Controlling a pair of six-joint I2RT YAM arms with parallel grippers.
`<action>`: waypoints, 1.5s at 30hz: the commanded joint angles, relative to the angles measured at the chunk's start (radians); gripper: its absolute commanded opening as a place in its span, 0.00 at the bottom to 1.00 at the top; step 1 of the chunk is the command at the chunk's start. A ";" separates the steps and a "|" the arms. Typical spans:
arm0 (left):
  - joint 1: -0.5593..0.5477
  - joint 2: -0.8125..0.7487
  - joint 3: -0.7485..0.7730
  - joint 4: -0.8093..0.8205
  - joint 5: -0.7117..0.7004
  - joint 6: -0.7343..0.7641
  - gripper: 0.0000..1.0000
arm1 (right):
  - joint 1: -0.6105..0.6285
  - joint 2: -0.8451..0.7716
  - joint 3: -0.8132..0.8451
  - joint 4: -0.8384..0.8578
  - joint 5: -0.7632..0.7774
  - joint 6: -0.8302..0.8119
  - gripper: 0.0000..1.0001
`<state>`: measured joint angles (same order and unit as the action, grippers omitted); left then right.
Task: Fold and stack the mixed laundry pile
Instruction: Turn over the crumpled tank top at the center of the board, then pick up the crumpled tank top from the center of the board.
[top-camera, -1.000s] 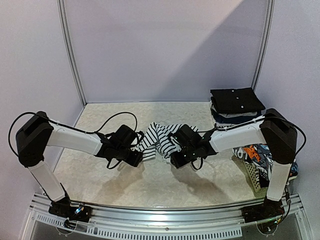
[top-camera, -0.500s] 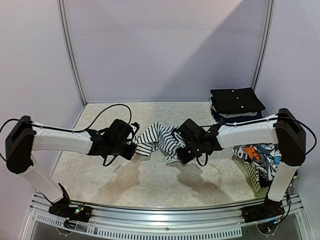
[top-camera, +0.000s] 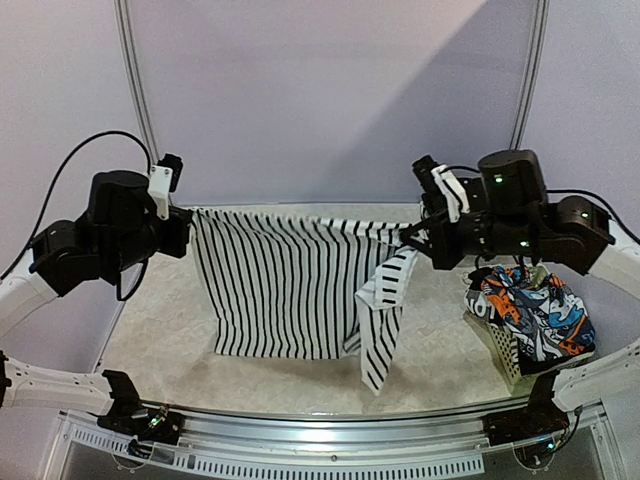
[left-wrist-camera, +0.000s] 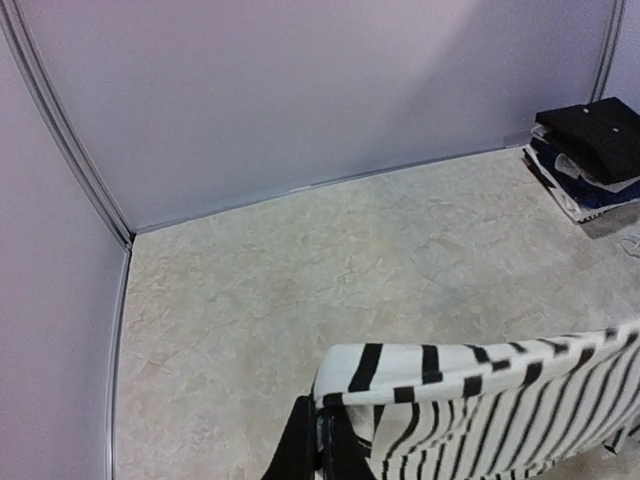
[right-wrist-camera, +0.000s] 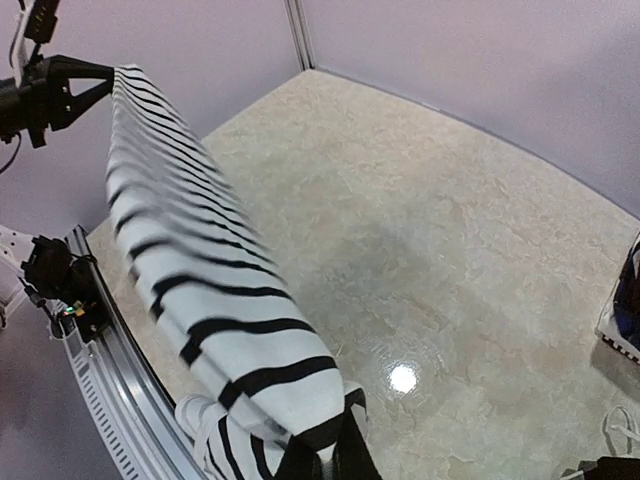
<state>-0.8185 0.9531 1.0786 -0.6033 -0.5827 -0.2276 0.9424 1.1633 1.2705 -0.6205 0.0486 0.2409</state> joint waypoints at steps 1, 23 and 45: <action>0.006 0.042 0.032 -0.155 -0.030 0.013 0.00 | -0.009 -0.043 -0.060 -0.023 0.081 0.011 0.00; 0.277 0.625 0.024 0.136 0.275 0.037 0.00 | -0.378 0.724 0.130 0.082 -0.083 0.062 0.56; 0.329 0.731 -0.021 0.228 0.341 0.032 0.00 | -0.344 0.565 -0.302 0.362 -0.199 0.189 0.45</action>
<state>-0.4988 1.7084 1.0828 -0.3939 -0.2562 -0.1982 0.5957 1.7042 0.9848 -0.3195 -0.1490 0.4046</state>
